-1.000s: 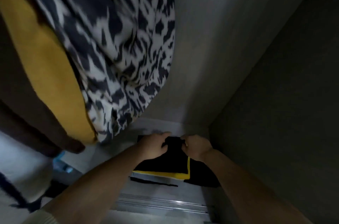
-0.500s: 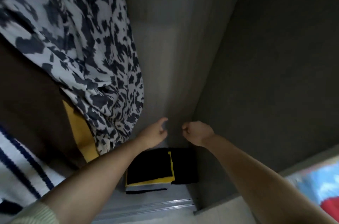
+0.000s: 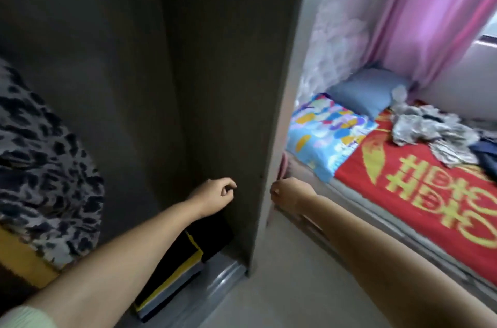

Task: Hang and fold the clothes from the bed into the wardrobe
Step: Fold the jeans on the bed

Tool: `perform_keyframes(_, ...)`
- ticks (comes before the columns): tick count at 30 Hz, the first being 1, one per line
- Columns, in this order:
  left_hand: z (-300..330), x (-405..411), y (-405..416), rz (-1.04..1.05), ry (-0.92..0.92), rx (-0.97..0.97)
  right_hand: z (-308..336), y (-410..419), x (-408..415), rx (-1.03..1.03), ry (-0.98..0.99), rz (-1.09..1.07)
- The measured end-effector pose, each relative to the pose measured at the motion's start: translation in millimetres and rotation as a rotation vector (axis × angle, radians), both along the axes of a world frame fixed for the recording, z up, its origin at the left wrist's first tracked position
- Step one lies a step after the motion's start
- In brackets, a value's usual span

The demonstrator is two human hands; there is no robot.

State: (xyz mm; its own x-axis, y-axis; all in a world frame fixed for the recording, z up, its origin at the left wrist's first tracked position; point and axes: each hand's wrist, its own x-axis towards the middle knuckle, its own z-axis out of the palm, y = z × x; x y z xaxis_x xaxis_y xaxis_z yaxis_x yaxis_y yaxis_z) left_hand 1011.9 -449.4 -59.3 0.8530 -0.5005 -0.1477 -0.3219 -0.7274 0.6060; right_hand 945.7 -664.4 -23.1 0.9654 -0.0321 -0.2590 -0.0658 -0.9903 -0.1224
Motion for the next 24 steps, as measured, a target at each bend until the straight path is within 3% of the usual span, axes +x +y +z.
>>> perform_keyframes(10,7.8,-75.3,-229.6,-0.462,-0.082,0.053,4.4,-194.1,-160.0,0.004,0.032,-0.408)
perform_keyframes(24,25.9,-230.7,-540.0,-0.832,0.014,0.033,9.5,-461.4,-373.1,0.032,0.093,-0.784)
